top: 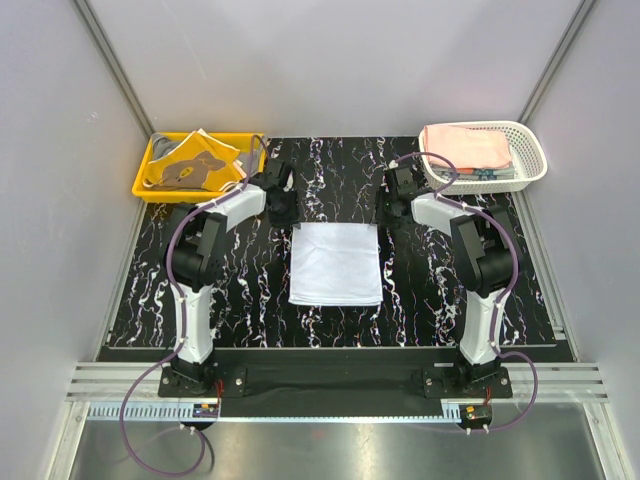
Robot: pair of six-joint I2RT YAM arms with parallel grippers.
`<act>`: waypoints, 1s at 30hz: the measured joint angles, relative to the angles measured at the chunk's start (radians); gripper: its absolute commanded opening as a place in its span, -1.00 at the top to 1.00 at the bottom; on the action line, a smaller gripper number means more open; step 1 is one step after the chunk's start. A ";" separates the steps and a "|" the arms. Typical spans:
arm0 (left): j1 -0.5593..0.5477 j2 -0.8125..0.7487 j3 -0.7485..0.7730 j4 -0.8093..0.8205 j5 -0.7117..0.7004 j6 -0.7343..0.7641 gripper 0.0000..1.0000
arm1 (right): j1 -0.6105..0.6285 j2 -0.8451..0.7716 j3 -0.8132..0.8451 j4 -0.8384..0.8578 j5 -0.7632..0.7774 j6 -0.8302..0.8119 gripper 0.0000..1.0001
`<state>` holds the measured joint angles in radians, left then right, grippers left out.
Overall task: Fold and stack the towels
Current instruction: Fold the towel
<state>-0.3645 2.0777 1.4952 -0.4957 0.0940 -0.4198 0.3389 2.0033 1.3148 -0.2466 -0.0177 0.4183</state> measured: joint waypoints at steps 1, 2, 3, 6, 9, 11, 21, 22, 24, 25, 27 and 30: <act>0.000 0.000 0.000 0.003 0.003 -0.002 0.22 | 0.000 0.002 0.000 0.005 -0.003 0.001 0.16; 0.000 0.002 0.000 0.009 0.006 -0.004 0.23 | 0.000 0.003 0.000 0.010 -0.007 0.003 0.17; 0.000 0.003 -0.001 0.016 0.009 -0.007 0.24 | 0.000 0.005 0.000 0.014 -0.011 0.005 0.21; 0.000 0.005 -0.005 0.034 0.013 -0.015 0.30 | 0.000 0.010 0.000 0.027 -0.021 0.009 0.32; 0.000 0.006 -0.008 0.047 0.015 -0.022 0.36 | 0.000 0.014 0.000 0.033 -0.027 0.013 0.44; 0.000 0.006 -0.011 0.055 0.015 -0.026 0.42 | 0.000 0.016 0.002 0.033 -0.027 0.014 0.53; 0.015 0.009 -0.026 0.098 0.027 -0.029 0.76 | -0.006 0.032 0.020 0.032 -0.030 0.014 0.73; 0.018 0.009 -0.029 0.106 0.031 -0.030 0.80 | -0.007 0.033 0.023 0.032 -0.030 0.013 0.74; 0.023 0.009 -0.034 0.122 0.038 -0.030 0.83 | -0.012 0.037 0.028 0.032 -0.032 0.011 0.79; 0.026 0.009 -0.035 0.129 0.040 -0.030 0.84 | -0.015 0.039 0.031 0.032 -0.034 0.009 0.81; 0.032 0.009 -0.040 0.145 0.046 -0.030 0.92 | -0.021 0.044 0.039 0.031 -0.037 0.004 0.84; 0.039 0.008 -0.045 0.164 0.056 -0.029 1.00 | -0.026 0.045 0.052 0.023 -0.043 -0.001 0.84</act>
<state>-0.3256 2.0861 1.4502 -0.3317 0.1497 -0.4492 0.3130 2.0480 1.3670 -0.2237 -0.0605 0.4175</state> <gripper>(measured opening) 0.047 0.088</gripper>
